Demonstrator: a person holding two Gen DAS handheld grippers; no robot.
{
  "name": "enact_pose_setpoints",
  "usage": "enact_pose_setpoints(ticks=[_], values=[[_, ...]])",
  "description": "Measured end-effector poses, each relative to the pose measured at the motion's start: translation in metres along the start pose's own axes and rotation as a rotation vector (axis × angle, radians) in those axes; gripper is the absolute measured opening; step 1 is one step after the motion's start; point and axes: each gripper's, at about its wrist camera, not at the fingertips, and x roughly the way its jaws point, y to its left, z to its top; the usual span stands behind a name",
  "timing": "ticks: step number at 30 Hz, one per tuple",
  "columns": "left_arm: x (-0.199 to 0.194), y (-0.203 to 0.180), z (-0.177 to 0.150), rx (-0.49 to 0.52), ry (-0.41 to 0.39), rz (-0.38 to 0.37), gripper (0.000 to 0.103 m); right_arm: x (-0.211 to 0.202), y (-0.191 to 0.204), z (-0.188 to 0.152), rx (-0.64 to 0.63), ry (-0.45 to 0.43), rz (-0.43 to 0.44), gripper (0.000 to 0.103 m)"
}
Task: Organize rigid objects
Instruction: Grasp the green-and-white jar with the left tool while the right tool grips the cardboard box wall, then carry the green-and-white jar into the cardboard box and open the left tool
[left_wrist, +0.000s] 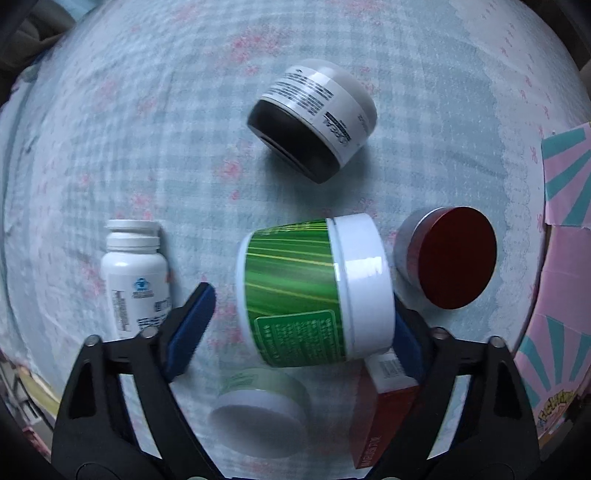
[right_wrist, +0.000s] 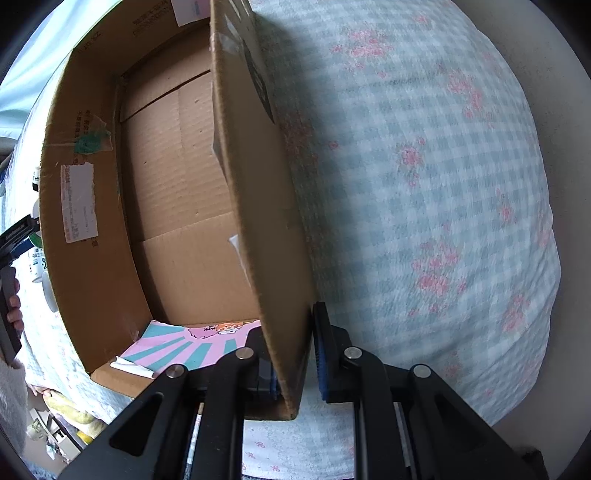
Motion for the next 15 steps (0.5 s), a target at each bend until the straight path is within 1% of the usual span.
enact_pose_setpoints(ticks=[1, 2, 5, 8, 12, 15], values=[[0.003, -0.002, 0.001, -0.005, 0.016, -0.031, 0.059, -0.003, 0.004, 0.002, -0.001, 0.001, -0.002, 0.014], [0.004, -0.004, 0.002, -0.005, 0.024, -0.036, 0.055, -0.003, 0.002, 0.002, -0.001, 0.001, -0.002, 0.014], [0.001, -0.011, 0.001, 0.023, 0.001, -0.008, 0.054, -0.002, 0.004, 0.003, 0.000, 0.002, -0.005, 0.014], [-0.006, -0.014, -0.003, 0.021, -0.020, -0.011, 0.053, -0.003, 0.001, 0.002, -0.001, -0.001, -0.006, 0.014], [-0.032, -0.016, -0.015, 0.038, -0.078, -0.005, 0.053, -0.003, 0.003, 0.001, -0.010, -0.007, -0.010, 0.014], [-0.062, -0.015, -0.022, 0.058, -0.130, -0.005, 0.053, -0.004, 0.007, -0.001, -0.015, -0.016, -0.013, 0.014]])
